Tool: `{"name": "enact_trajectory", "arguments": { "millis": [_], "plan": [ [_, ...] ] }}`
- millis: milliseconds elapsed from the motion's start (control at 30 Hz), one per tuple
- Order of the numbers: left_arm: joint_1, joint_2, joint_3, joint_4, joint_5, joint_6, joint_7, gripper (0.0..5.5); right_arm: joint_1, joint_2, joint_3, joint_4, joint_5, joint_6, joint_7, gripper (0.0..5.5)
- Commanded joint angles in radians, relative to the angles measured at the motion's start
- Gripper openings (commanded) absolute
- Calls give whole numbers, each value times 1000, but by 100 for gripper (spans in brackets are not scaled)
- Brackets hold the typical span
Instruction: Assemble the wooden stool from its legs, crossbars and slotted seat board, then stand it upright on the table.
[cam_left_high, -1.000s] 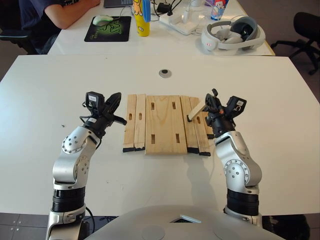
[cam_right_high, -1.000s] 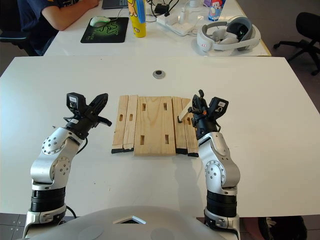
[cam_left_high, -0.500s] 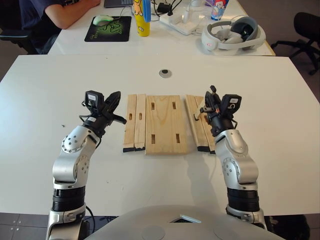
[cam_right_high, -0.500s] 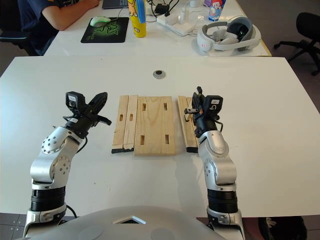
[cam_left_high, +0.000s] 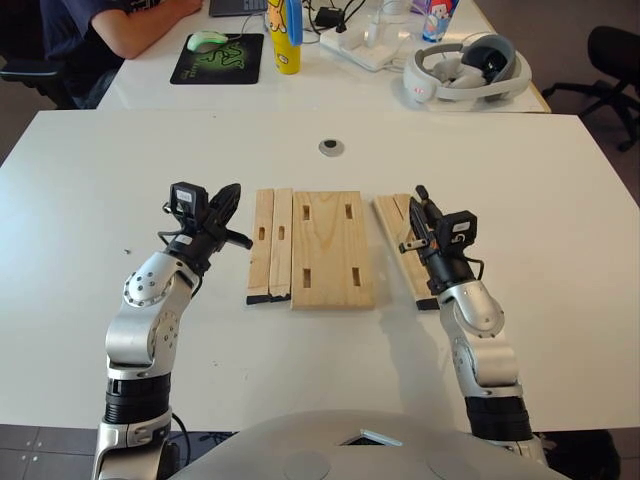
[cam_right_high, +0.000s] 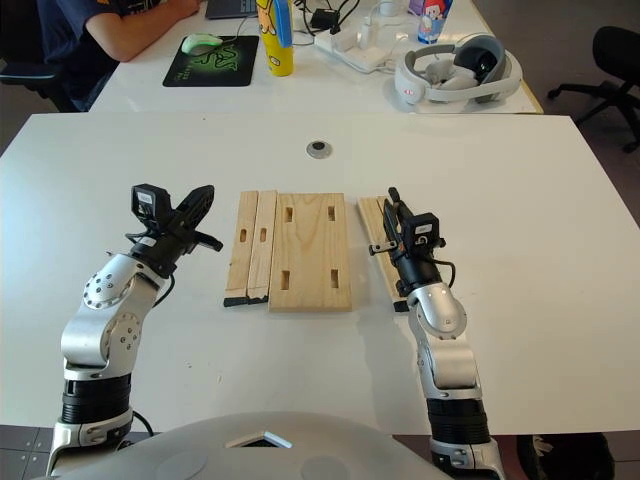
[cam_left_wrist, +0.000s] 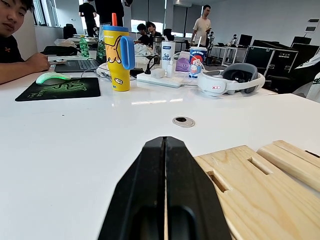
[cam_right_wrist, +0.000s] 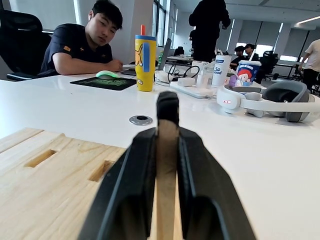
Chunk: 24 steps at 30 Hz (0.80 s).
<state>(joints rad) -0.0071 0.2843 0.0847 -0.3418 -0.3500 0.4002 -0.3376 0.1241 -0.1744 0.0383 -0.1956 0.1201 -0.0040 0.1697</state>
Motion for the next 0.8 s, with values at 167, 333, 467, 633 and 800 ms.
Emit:
{"name": "enact_trajectory", "arguments": {
  "millis": [167,333,467,633,800],
  "plan": [
    [-3,7,-4,7,11,-13,-7,0,112,-1,-80,192,45,-51,29,42],
    [4,7,1,0,10,-15,-2,0,143,-2,-109,185,43,-145,36,42],
    [10,6,2,-4,10,-15,1,0,167,-4,-95,147,26,-175,48,42],
    [3,8,2,-1,9,-13,0,0,163,-3,-84,133,16,-171,49,42],
    [-1,9,1,5,10,-15,-3,0,131,7,-83,104,-7,-153,22,143]
  ]
}}
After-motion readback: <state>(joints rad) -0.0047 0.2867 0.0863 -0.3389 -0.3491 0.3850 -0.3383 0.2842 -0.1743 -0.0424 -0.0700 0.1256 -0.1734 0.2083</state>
